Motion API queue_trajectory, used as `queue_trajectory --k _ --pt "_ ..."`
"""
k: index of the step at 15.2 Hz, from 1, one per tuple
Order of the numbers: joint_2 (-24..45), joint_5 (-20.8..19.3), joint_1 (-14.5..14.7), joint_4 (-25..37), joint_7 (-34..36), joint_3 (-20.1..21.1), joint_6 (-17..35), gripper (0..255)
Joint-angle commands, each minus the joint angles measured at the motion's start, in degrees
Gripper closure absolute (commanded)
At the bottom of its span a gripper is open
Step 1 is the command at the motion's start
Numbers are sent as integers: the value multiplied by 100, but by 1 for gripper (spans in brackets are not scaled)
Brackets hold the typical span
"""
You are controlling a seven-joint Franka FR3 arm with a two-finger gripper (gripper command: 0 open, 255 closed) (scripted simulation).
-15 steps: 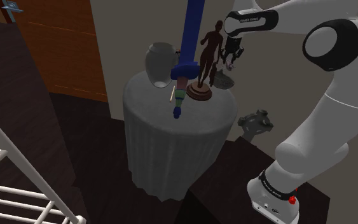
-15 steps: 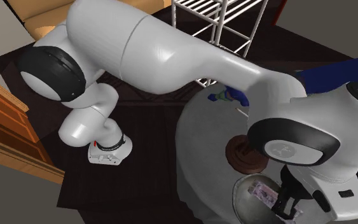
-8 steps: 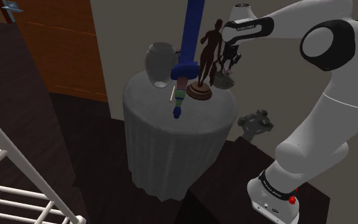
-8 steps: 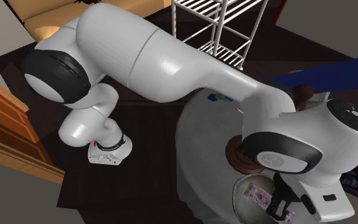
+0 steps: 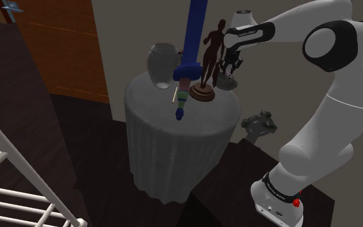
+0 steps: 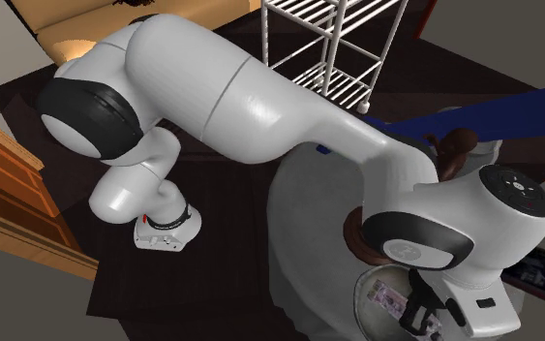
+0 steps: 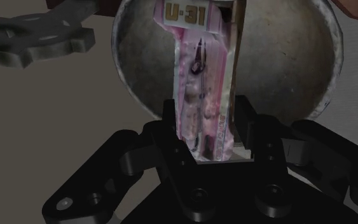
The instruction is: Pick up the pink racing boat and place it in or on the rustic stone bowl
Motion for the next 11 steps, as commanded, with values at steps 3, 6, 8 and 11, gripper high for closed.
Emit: queue_trajectory --k 3,6,8,11 --pt "5 -1 0 -3 1 0 4 255" --pt "7 -1 1 -1 3 1 3 0" --pt "7 -1 1 -2 3 0 4 0" --pt "-148 21 39 169 -13 28 -327 0"
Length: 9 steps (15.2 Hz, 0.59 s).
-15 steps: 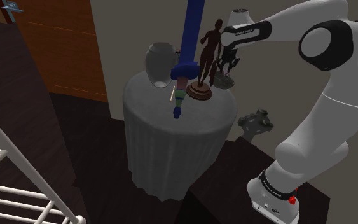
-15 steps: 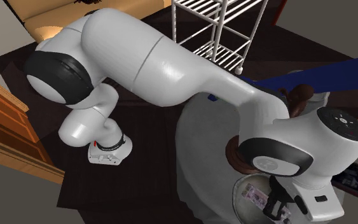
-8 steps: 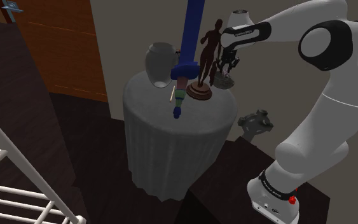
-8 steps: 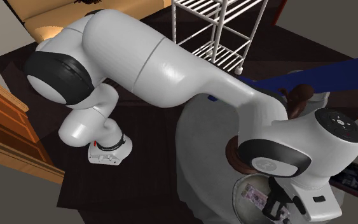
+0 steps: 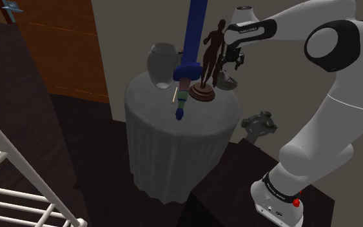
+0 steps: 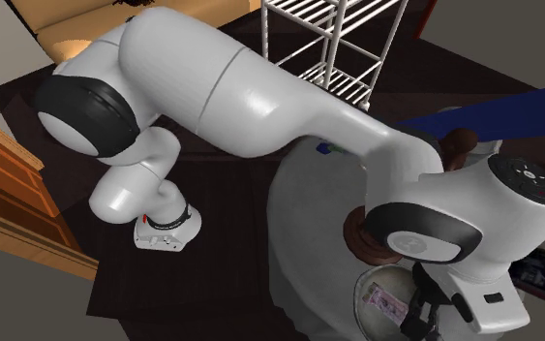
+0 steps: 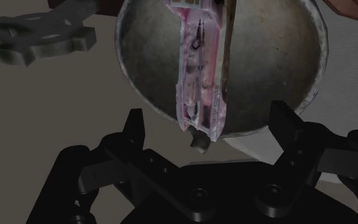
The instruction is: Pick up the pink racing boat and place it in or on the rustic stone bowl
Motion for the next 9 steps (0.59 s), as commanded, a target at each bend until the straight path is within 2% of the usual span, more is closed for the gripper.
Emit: queue_trajectory --k 1,2,9 --pt "-135 17 33 144 -11 24 -289 0" --pt "-183 24 48 228 -16 35 -424 0" --pt "-183 24 48 228 -16 35 -424 0"
